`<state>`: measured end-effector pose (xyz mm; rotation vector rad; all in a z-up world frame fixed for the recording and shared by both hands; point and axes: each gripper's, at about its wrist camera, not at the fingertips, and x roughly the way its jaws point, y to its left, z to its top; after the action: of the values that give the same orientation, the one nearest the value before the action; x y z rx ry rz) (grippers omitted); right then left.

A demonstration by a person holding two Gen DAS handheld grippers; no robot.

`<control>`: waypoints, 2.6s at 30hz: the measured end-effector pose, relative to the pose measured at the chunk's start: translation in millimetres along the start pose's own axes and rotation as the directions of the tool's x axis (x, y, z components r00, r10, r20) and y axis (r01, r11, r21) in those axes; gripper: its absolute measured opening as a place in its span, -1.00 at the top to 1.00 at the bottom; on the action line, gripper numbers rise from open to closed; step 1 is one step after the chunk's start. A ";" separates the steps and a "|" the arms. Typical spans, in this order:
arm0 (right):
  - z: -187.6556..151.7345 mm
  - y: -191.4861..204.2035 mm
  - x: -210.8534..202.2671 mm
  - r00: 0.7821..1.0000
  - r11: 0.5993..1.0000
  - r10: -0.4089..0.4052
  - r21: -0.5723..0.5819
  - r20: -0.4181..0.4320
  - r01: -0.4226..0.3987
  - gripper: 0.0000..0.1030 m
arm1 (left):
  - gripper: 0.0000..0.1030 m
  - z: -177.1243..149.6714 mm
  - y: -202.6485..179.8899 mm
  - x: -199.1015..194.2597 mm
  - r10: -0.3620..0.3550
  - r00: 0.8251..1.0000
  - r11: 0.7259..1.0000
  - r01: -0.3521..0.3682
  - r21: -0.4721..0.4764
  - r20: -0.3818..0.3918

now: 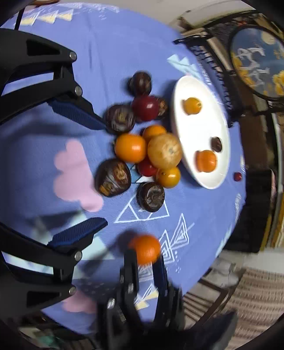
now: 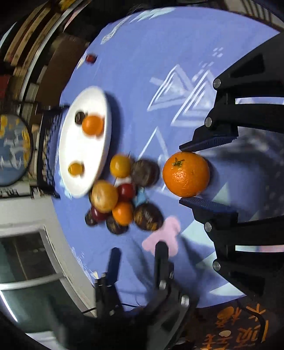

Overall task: Organize fruits
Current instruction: 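Grasp a mandarin orange with the right tool while the left grasps a brown fruit, then carry both fruits over the white plate and open both tools to release them, then grasp a brown fruit with the right tool while the left grasps another brown fruit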

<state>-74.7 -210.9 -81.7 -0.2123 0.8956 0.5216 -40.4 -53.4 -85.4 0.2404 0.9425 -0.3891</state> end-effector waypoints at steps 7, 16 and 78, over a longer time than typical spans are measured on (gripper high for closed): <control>-17.3 -15.7 -1.4 1.000 0.999 0.001 0.036 0.006 -0.002 0.17 | 0.16 10.2 -1.8 33.3 0.037 0.998 0.993 -0.043 -0.108 -0.060; -12.8 -14.4 -15.0 0.998 0.999 0.011 0.035 0.055 -0.013 0.17 | 0.17 12.3 11.3 -24.6 0.073 0.995 0.996 -0.071 -0.046 0.064; 53.7 3.6 59.8 0.999 0.996 -0.004 -0.090 -0.050 0.000 -0.40 | -0.71 38.5 120.1 -23.7 0.231 0.962 0.973 -0.224 -0.061 0.147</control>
<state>-9.1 -166.5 -95.7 -0.3094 0.9217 0.5573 26.5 46.3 -40.2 0.2713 0.7615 -0.1718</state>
